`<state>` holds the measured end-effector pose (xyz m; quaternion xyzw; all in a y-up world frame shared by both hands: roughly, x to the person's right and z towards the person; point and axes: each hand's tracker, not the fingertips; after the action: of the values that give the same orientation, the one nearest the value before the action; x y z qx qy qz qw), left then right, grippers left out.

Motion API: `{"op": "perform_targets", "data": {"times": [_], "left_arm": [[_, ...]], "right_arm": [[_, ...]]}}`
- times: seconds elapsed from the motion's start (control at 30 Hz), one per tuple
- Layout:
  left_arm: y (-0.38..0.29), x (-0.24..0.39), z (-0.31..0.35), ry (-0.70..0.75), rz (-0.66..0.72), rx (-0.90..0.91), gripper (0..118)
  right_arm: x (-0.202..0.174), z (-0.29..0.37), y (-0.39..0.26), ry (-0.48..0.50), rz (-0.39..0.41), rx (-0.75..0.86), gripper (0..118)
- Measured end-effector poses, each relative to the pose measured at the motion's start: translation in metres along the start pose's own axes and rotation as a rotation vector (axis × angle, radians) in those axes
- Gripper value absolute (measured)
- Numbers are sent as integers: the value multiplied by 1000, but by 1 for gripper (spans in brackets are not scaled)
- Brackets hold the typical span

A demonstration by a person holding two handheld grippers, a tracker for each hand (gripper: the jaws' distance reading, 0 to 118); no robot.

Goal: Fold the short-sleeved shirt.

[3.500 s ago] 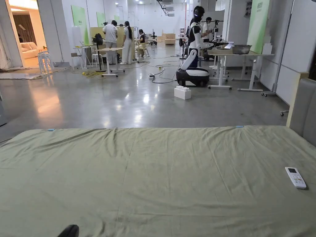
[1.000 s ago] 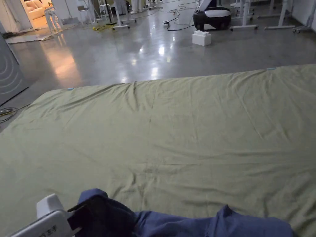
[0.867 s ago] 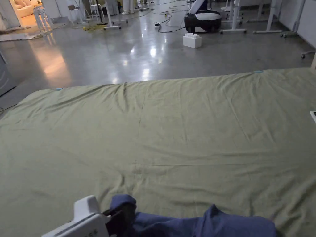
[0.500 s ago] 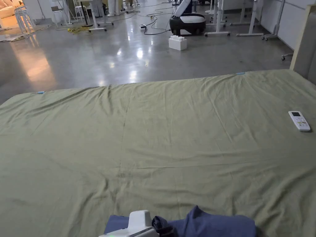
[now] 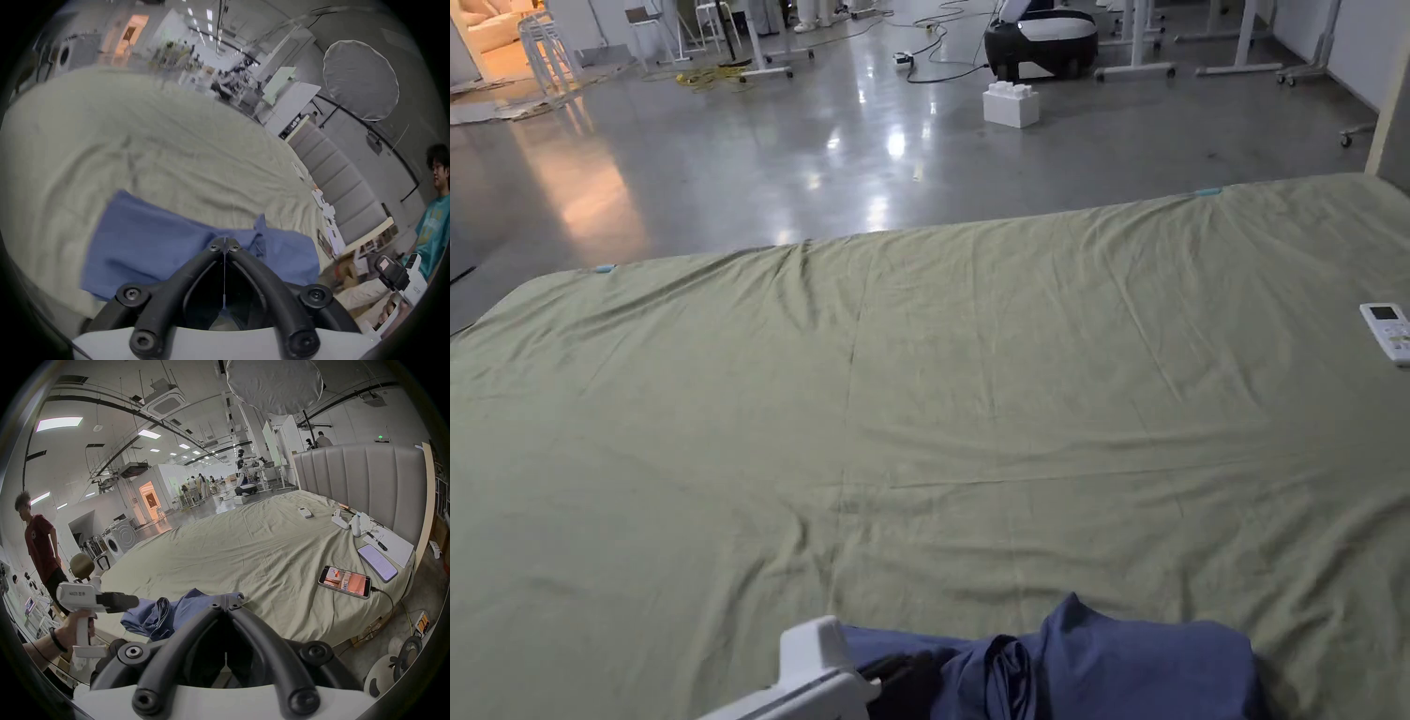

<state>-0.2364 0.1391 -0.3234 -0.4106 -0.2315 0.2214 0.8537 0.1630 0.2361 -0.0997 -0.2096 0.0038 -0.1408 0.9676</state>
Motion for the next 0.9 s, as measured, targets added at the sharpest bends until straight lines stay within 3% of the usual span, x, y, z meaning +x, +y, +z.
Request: {"op": "perform_targets", "data": {"times": [0.1,0.23,0.4,0.43,0.53,0.57,0.7,0.9], "left_arm": [[-16,5,-41,-44,44,-103,1],[-37,19,-86,31,-62,-218,0],[-25,26,-72,36,-58,-193,1],[-21,26,-65,26,-46,-186,5],[-1,18,-29,-77,37,-81,70],[7,13,-14,-100,50,-49,83],[39,-25,39,-123,91,38,85],[58,-95,52,64,188,25,84]], "right_arm": [[4,6,-2,-11,-5,-3,0],[8,12,-1,-46,0,0,0],[10,13,0,-64,-2,3,0],[10,11,0,-60,-5,-1,0],[5,6,-1,-59,4,-10,0],[5,4,-2,-52,3,-15,0],[1,-4,-4,-28,11,-28,0],[-4,-11,-6,3,4,-41,0]]}}
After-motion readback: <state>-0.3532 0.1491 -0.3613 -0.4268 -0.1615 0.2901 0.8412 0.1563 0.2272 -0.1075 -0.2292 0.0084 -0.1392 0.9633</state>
